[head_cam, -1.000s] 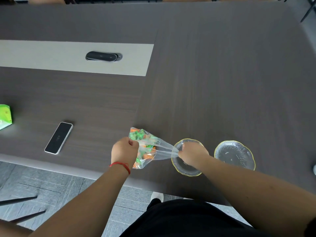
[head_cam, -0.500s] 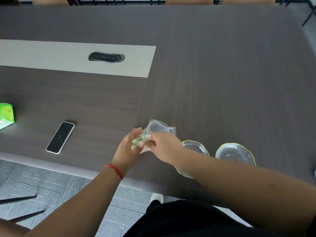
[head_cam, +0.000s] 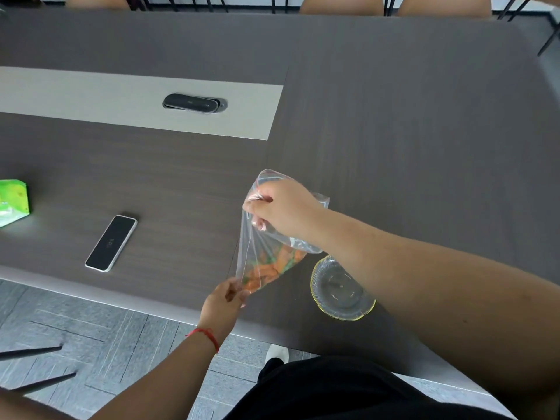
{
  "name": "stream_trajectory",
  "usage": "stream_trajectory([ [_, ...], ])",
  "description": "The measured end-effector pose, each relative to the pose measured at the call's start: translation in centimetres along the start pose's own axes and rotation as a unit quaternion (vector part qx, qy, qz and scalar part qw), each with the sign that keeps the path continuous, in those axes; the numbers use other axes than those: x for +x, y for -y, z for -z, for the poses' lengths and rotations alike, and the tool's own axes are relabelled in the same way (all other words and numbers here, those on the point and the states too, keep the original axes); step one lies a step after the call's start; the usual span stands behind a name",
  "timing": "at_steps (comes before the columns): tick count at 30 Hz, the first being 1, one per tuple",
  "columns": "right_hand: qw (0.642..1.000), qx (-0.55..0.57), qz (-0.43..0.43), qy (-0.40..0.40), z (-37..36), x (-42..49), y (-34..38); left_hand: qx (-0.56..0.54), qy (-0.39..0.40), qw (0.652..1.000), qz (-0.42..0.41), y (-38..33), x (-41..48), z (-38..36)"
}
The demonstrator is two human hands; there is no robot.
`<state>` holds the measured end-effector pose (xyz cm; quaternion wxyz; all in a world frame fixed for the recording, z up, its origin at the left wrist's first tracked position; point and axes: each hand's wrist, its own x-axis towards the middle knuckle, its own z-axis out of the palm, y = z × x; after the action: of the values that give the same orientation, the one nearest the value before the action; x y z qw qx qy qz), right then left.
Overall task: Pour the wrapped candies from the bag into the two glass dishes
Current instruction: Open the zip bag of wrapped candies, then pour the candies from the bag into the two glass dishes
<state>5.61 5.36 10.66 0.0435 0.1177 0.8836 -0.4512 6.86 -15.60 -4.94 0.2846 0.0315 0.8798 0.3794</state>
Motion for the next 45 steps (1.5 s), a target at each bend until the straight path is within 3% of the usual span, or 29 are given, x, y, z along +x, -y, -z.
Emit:
stream_trajectory([
  [7, 0.976, 0.195, -0.098, 0.006, 1.7, -0.5, -1.3, 0.051, -0.006, 0.997, -0.063, -0.5, 0.2, 0.3],
  [16, 0.964, 0.226, -0.133, -0.03, 3.5, -1.2, -4.3, 0.027, -0.102, 0.994, -0.025, -2.0, 0.8, 2.3],
  [22, 0.943, 0.268, -0.196, -0.038, 4.7, -3.9, -8.7, 0.107, -0.049, 0.989, -0.095, -3.9, 1.2, 5.1],
  [26, 0.918, 0.32, -0.234, -0.028, 4.4, -6.5, -11.3, 0.29, -0.005, 0.94, -0.183, -5.5, 1.9, 6.6],
  [29, 0.897, 0.352, -0.263, -0.038, 4.0, -8.0, -12.9, 0.362, -0.047, 0.898, -0.247, -7.1, 1.7, 7.1],
  [34, 0.88, 0.347, -0.317, -0.062, 2.7, -9.6, -15.4, 0.31, -0.088, 0.881, -0.348, -8.5, 1.4, 6.7],
  [39, 0.865, 0.35, -0.342, -0.112, 1.4, -10.9, -17.7, 0.205, -0.084, 0.927, -0.303, -10.0, 0.9, 4.9],
  [45, 0.835, 0.408, -0.347, -0.126, 0.0, -11.6, -19.5, 0.147, -0.139, 0.935, -0.293, -12.3, 0.3, 4.3],
])
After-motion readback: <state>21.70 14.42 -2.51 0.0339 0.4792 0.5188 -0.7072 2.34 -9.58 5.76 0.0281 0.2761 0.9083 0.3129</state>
